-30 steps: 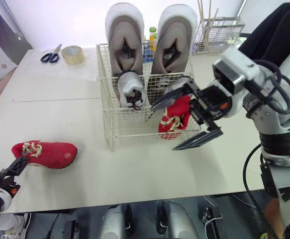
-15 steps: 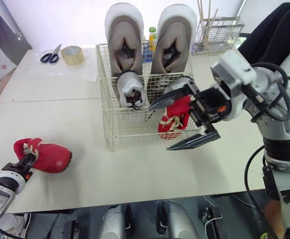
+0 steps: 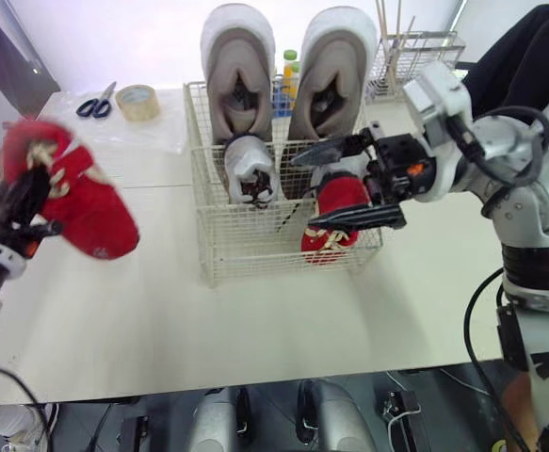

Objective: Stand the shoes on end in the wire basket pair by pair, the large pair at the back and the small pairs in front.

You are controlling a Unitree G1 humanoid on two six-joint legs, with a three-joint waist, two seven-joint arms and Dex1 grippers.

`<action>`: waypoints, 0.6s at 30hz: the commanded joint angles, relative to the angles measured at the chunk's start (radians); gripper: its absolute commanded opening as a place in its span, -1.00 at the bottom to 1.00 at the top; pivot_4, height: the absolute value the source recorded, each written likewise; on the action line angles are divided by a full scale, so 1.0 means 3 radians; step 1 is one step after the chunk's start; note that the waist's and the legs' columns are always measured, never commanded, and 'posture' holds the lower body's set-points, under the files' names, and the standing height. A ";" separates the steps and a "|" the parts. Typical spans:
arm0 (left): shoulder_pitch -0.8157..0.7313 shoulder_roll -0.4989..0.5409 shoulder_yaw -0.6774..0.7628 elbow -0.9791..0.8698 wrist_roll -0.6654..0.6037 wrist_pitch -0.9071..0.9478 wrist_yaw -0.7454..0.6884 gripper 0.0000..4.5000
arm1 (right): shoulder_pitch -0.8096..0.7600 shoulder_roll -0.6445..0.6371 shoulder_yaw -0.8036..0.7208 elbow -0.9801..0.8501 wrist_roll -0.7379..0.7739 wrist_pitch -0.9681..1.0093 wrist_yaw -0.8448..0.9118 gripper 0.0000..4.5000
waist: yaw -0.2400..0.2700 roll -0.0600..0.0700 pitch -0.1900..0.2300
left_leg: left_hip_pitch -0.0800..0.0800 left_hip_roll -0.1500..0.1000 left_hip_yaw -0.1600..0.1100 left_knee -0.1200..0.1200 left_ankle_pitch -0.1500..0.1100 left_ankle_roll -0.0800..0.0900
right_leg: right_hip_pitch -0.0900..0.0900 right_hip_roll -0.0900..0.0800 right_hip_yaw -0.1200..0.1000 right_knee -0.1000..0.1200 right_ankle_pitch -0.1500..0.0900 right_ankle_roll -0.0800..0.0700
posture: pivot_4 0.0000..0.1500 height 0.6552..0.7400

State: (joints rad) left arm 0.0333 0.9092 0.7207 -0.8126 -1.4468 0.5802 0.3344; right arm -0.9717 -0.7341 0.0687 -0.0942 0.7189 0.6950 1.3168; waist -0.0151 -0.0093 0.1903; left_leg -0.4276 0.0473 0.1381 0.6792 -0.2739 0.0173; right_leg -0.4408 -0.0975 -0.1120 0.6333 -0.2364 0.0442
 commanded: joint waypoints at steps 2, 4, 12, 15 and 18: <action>-0.0567 0.0193 -0.0917 -0.0339 0.0757 -0.0024 -0.0182 -0.65 | -0.0243 -0.0074 -0.0018 0.0134 -0.0103 -0.0012 0.0110 1.00 | 0.0006 0.0001 0.0000 | 0.0002 0.0000 0.0001 0.0000 0.0006 0.0005 | 0.0001 0.0004 -0.0002 0.0003 0.0002 0.0003 | 1.00 1.00; -0.0758 0.0061 -0.1325 -0.0373 0.1248 -0.0126 -0.0320 -0.65 | -0.0309 -0.0109 0.0045 0.0210 -0.0180 -0.0035 0.0218 1.00 | 0.0010 0.0001 0.0000 | 0.0002 0.0000 0.0001 0.0000 0.0007 0.0005 | 0.0002 0.0010 -0.0003 0.0003 0.0006 0.0011 | 1.00 1.00; -0.1086 -0.0549 -0.2036 -0.0144 0.2133 -0.0278 -0.0696 -0.65 | -0.0485 -0.0173 0.0042 0.0385 -0.0311 -0.0019 0.0385 1.00 | 0.0016 -0.0001 0.0001 | 0.0001 0.0008 0.0004 0.0003 0.0009 0.0004 | 0.0001 0.0033 -0.0001 0.0003 0.0018 0.0032 | 1.00 1.00; -0.0972 -0.0833 -0.2420 -0.0120 0.2688 -0.0387 -0.0723 -0.65 | -0.0407 -0.0251 0.0034 0.0266 -0.0341 0.0053 0.0344 1.00 | 0.0036 -0.0002 0.0001 | 0.0001 0.0007 0.0003 0.0006 0.0009 0.0005 | 0.0004 0.0032 -0.0002 0.0003 0.0019 0.0034 | 1.00 1.00; -0.0839 -0.1110 -0.2600 -0.0086 0.3011 -0.0447 -0.0700 -0.65 | -0.0357 -0.0397 0.0002 0.0136 -0.0335 0.0201 0.0322 1.00 | 0.0073 -0.0002 0.0000 | 0.0000 0.0006 0.0003 0.0011 0.0007 0.0008 | 0.0005 0.0030 0.0000 0.0002 0.0021 0.0037 | 1.00 1.00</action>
State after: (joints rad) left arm -0.2246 0.5891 -0.0356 -0.8295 -0.5937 0.4666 0.1277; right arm -1.0674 -0.8311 0.1071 -0.0174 0.6112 0.7386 1.4177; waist 0.0069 -0.0099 0.1904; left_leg -0.4275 0.0490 0.1392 0.6825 -0.2720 0.0200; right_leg -0.4392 -0.0887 -0.1118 0.6337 -0.2300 0.0554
